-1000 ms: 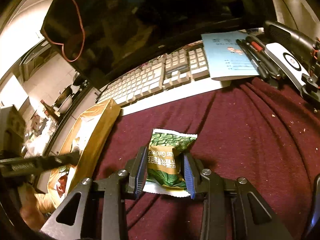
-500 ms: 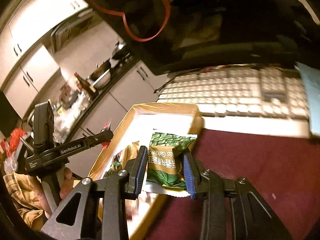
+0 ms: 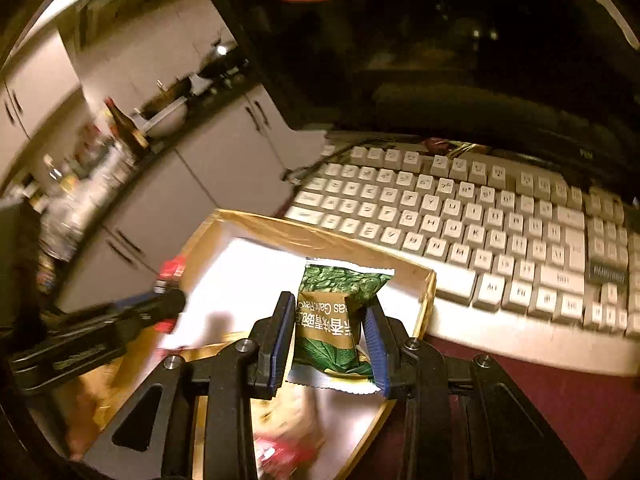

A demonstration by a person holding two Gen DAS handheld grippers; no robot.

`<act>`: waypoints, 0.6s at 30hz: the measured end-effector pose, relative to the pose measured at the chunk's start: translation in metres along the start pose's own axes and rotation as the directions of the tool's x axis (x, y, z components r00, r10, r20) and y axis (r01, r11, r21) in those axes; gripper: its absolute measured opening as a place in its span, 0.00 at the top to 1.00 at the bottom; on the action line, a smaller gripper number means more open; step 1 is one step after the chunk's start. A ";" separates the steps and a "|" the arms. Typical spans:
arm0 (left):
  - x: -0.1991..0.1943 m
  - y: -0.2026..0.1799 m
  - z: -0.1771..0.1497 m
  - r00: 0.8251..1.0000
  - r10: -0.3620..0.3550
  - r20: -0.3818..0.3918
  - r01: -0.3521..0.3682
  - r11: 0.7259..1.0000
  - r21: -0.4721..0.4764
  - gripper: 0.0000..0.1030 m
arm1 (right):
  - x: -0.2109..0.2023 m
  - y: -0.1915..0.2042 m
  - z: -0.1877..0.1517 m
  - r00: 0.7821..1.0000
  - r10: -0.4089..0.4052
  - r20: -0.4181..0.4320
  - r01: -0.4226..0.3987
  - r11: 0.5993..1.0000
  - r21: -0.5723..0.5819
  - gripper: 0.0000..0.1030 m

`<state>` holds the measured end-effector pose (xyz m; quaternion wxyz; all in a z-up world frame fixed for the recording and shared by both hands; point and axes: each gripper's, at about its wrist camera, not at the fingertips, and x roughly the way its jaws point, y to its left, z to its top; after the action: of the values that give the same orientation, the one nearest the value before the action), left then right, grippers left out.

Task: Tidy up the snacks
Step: 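Carry the red candy and green pea bag over the tray and release them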

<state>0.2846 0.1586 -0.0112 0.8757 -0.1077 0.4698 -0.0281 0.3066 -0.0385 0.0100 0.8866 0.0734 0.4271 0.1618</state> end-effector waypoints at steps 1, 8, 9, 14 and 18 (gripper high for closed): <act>0.002 0.001 0.000 1.000 0.004 -0.004 -0.004 1.000 -0.003 0.78 | 0.007 0.001 -0.001 1.000 0.001 -0.015 -0.001 1.000 -0.002 0.66; 0.020 0.005 0.002 0.998 0.052 -0.038 -0.052 0.999 0.002 0.78 | 0.030 0.003 -0.008 0.997 -0.074 -0.033 0.073 0.996 -0.053 0.66; 0.022 0.006 0.002 0.998 0.055 -0.041 -0.055 0.998 0.004 0.78 | 0.030 0.006 -0.009 0.996 -0.088 -0.024 0.086 0.994 -0.069 0.66; 0.031 0.004 0.003 0.994 0.092 -0.057 -0.091 0.996 0.020 0.78 | 0.036 0.011 -0.010 0.993 -0.118 -0.017 0.115 0.989 -0.097 0.66; 0.039 0.008 0.002 0.992 0.086 -0.092 -0.085 0.996 0.013 0.77 | 0.037 0.012 -0.012 0.992 -0.123 -0.011 0.121 0.988 -0.098 0.65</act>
<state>0.3070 0.1613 -0.0436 0.8539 -0.0822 0.5139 0.0024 0.3162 -0.0144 -0.0210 0.8936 0.0024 0.4300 0.1286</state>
